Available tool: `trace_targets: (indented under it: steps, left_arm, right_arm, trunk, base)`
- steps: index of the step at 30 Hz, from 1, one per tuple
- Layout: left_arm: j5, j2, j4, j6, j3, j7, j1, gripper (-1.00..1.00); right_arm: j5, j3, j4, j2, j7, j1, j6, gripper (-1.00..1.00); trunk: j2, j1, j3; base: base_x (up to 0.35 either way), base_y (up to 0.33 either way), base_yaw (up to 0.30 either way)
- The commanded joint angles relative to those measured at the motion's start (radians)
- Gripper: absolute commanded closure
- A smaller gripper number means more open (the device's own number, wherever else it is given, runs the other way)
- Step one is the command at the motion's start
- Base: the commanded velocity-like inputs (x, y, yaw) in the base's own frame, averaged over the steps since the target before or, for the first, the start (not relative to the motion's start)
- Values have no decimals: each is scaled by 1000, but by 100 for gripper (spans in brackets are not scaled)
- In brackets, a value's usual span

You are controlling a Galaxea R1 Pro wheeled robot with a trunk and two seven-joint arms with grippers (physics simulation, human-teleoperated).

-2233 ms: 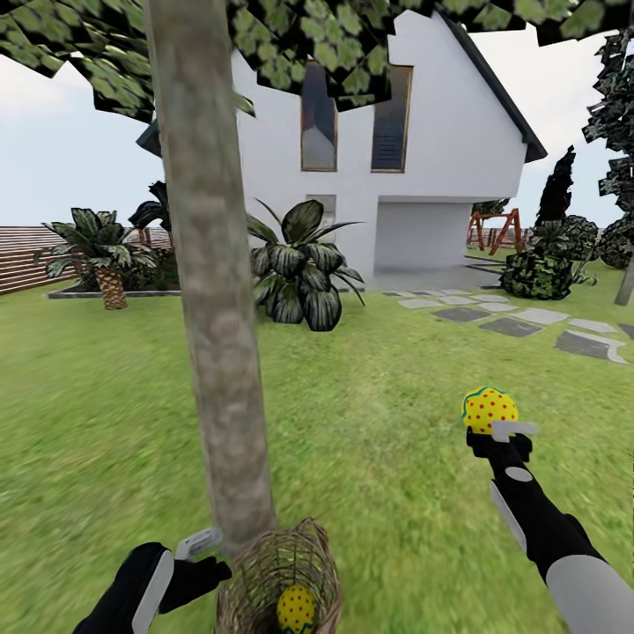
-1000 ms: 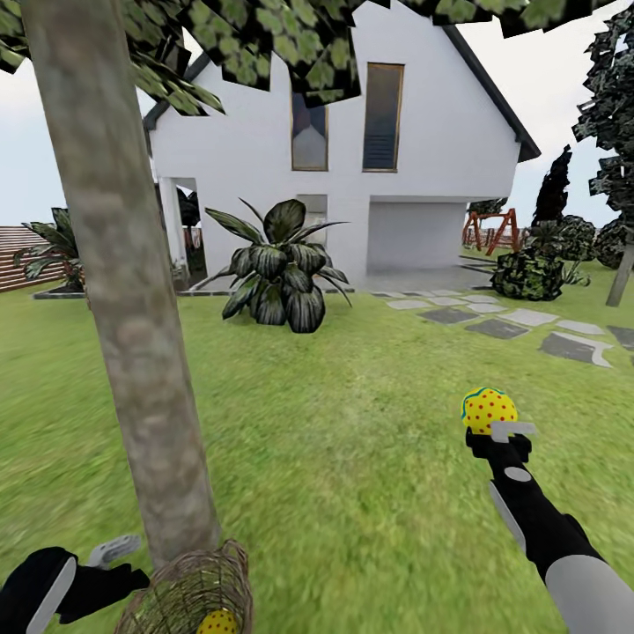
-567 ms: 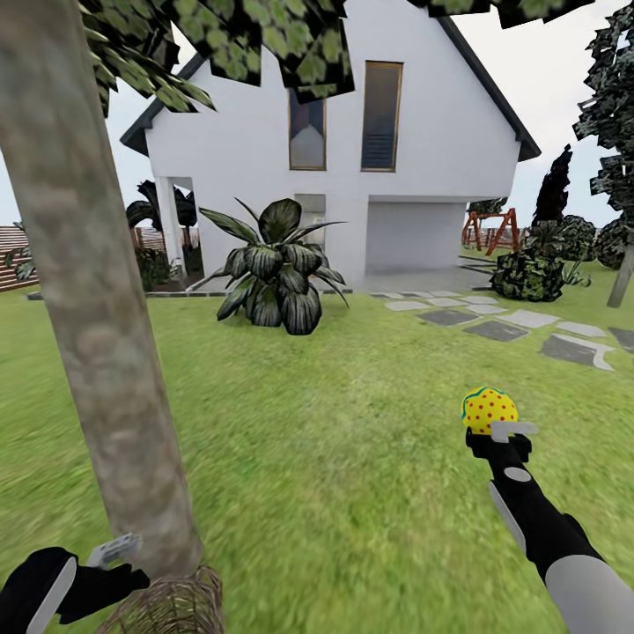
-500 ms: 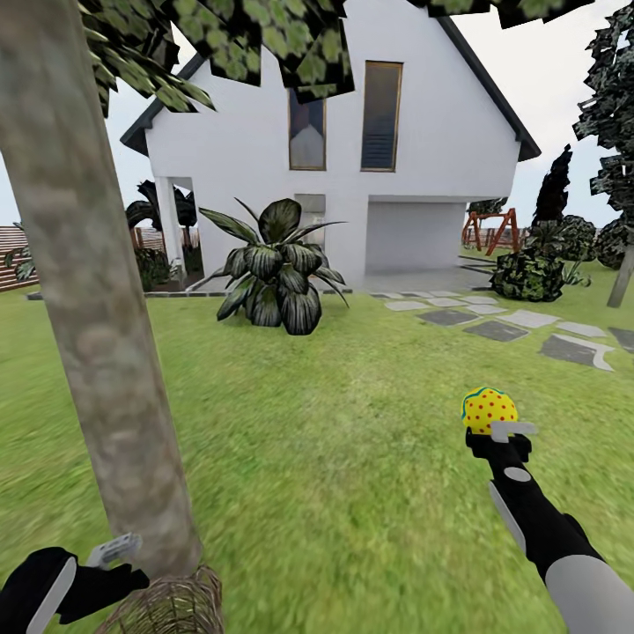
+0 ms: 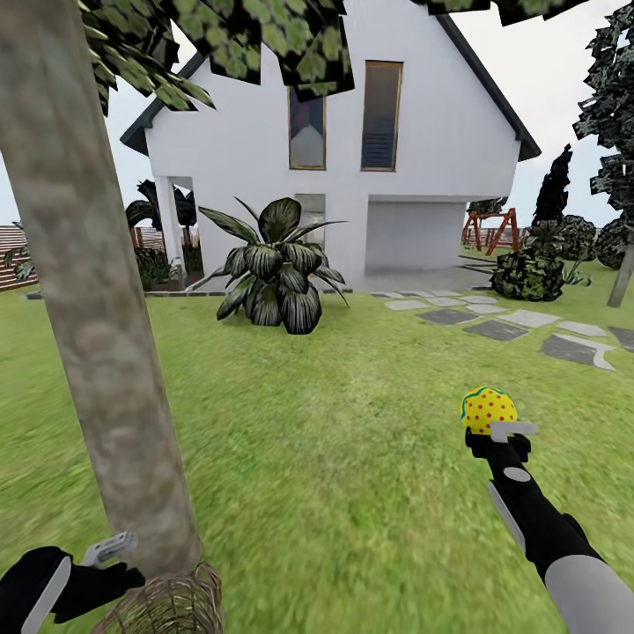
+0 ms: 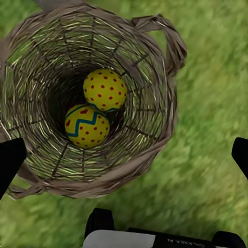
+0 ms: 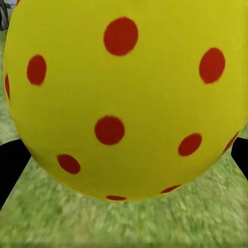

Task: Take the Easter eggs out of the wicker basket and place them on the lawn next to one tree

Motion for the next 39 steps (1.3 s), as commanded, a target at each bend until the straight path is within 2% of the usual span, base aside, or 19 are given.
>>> trace_targets:
  steps: [1, 6, 10, 17, 22, 39]
  left_arm:
    - [-4, 5, -1, 5, 3, -6, 0, -100]
    - [-2, 41, -3, 5, 4, -6, 0, -100]
    - [-1, 59, -4, 3, 6, -6, -1, -100]
    - [1, 61, -5, 2, 8, -5, -1, -100]
    - [2, 61, -6, 2, 25, -4, -1, -100]
    - [2, 59, -5, 2, 26, -5, -1, -100]
  right_arm:
    - [-1, 1, -2, 0, -3, 0, 5, 100]
    - [-1, 1, -2, 1, -3, 0, 5, 100]
    - [-1, 1, -2, 0, -3, 0, 5, 100]
    - [-1, 0, -2, 0, -3, 0, 5, 100]
    - [-1, 0, -2, 0, -3, 0, 5, 100]
    - [-1, 2, -2, 0, -2, 0, 5, 100]
  trunk:
    - [-8, 4, -4]
    - [-43, 23, -20]
    - [-71, 38, -33]
    - [-120, 65, -55]
    - [-155, 84, -70]
    - [-274, 150, -124]
  base:
    - [0, 0, 0]
    - [0, 0, 0]
    - [0, 0, 0]
    - [0, 0, 0]
    - [0, 0, 0]
    - [0, 0, 0]
